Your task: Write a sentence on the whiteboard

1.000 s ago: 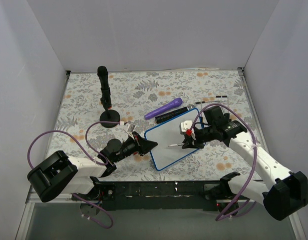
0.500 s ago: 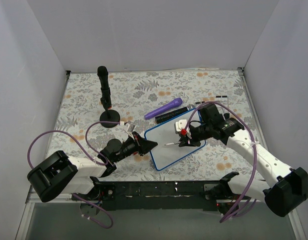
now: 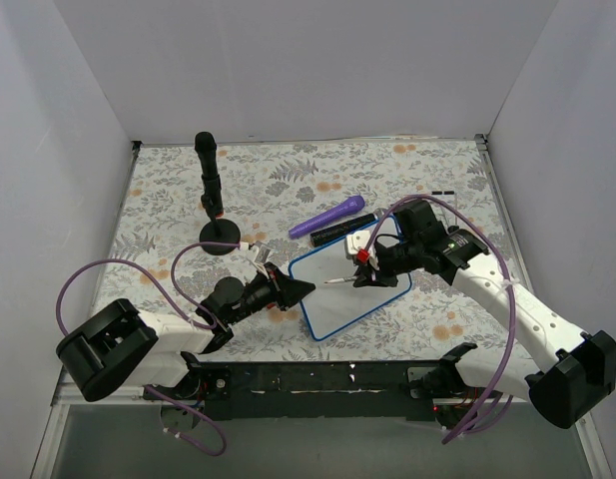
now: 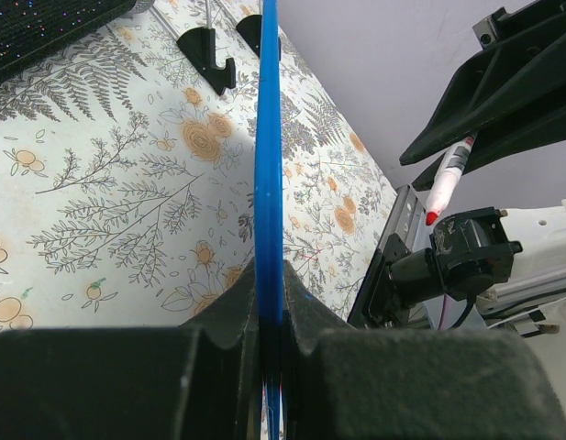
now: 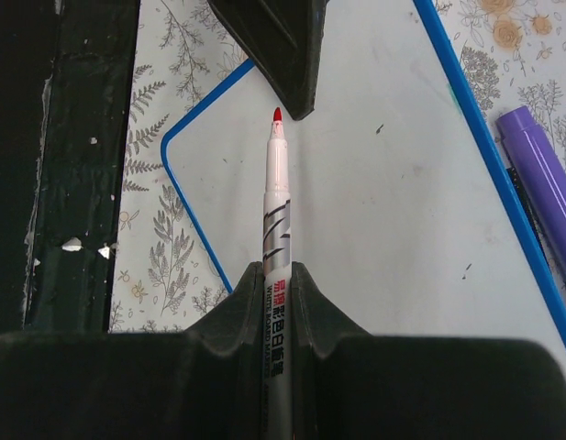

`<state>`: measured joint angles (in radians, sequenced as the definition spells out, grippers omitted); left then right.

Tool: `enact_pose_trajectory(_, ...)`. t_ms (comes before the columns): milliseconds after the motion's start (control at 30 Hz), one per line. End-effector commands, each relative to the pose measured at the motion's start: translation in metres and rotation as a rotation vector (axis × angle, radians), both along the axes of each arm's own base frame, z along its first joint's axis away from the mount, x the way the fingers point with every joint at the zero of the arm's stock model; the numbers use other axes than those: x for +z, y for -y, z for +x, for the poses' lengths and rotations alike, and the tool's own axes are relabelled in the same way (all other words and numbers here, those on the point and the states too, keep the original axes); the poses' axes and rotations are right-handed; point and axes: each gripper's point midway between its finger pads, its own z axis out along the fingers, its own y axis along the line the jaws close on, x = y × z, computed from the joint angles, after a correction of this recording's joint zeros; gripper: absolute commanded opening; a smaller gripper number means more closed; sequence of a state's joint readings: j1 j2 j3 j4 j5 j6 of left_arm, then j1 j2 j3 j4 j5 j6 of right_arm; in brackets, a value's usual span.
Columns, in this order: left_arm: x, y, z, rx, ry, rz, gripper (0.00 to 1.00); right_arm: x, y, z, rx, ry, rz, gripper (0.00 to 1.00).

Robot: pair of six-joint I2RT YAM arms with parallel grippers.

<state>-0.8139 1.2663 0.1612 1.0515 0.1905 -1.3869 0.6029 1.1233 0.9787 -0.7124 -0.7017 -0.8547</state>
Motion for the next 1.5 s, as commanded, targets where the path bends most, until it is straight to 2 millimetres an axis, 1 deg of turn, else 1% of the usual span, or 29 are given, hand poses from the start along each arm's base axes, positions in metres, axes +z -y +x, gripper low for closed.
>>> enact_pose_trajectory(0, 0.019, 0.0, 0.004, 0.023, 0.053, -0.055, 0.0, 0.014, -0.004, 0.001, -0.006, 0.007, 0.012, 0.01)
enact_pose_trajectory(200, 0.021, 0.0, 0.004, 0.023, 0.056, -0.061, 0.0, 0.013, -0.008, -0.002, -0.011, -0.017, 0.039, 0.01)
enact_pose_trajectory(267, 0.02, 0.0, 0.004, 0.021, 0.054, -0.059, 0.0, 0.009, -0.008, -0.004, -0.01, -0.033, 0.04, 0.01)
enact_pose_trajectory(367, 0.021, 0.0, 0.004, 0.02, 0.059, -0.061, 0.0, 0.004, -0.007, -0.003, -0.014, -0.033, 0.035, 0.01)
enact_pose_trajectory(667, 0.021, 0.0, 0.003, 0.017, 0.059, -0.061, 0.0, 0.001, -0.007, -0.003, -0.019, -0.036, 0.038, 0.01)
enact_pose_trajectory(1467, 0.019, 0.001, 0.003, 0.011, 0.06, -0.058, 0.0, -0.003, -0.004, -0.009, 0.0, -0.033, 0.039, 0.01)
